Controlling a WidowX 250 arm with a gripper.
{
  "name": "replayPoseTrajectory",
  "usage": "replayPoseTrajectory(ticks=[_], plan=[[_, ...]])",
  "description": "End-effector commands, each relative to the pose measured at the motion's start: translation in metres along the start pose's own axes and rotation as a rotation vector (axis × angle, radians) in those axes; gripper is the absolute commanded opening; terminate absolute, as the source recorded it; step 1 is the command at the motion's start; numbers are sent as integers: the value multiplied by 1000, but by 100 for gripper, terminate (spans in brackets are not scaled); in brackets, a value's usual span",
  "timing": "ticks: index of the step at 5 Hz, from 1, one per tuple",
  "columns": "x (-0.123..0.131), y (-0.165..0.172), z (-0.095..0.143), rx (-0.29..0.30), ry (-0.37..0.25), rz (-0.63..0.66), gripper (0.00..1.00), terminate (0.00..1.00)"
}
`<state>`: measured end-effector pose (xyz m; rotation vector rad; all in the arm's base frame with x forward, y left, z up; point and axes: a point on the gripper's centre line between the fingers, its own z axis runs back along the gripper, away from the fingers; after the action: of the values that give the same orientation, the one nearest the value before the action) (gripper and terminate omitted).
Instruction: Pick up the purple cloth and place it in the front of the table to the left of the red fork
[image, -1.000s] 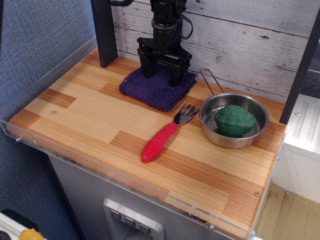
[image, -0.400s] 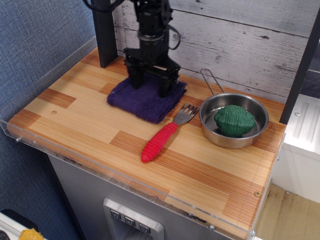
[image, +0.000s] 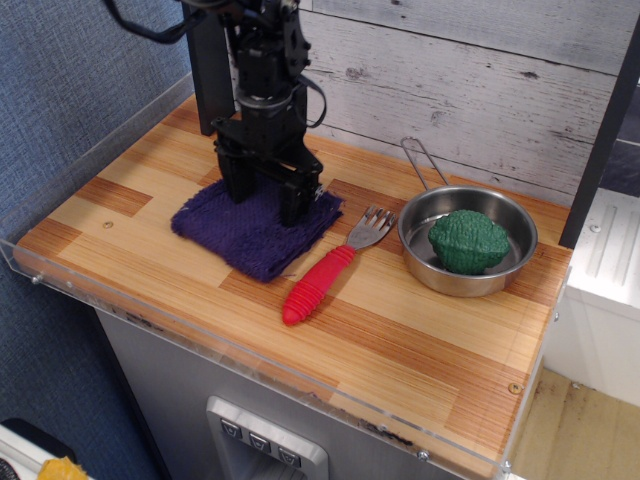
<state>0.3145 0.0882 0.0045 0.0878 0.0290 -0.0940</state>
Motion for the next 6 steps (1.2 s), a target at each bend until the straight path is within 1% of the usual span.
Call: replayPoseTrajectory(ticks=[1,2,3,4,5,6], plan=[[-70,-11,-9,-26,-3,39,100,0],[-83,-15,-13,-70,-28,107,100,0],[-82,-13,-13,-68,-40,130,100,0],[-66,-5,2,-54,-98,134,100,0],[-35,-7,28,-33,-166,90,100,0],[-25,-10,60,-9,-234,73,100,0]])
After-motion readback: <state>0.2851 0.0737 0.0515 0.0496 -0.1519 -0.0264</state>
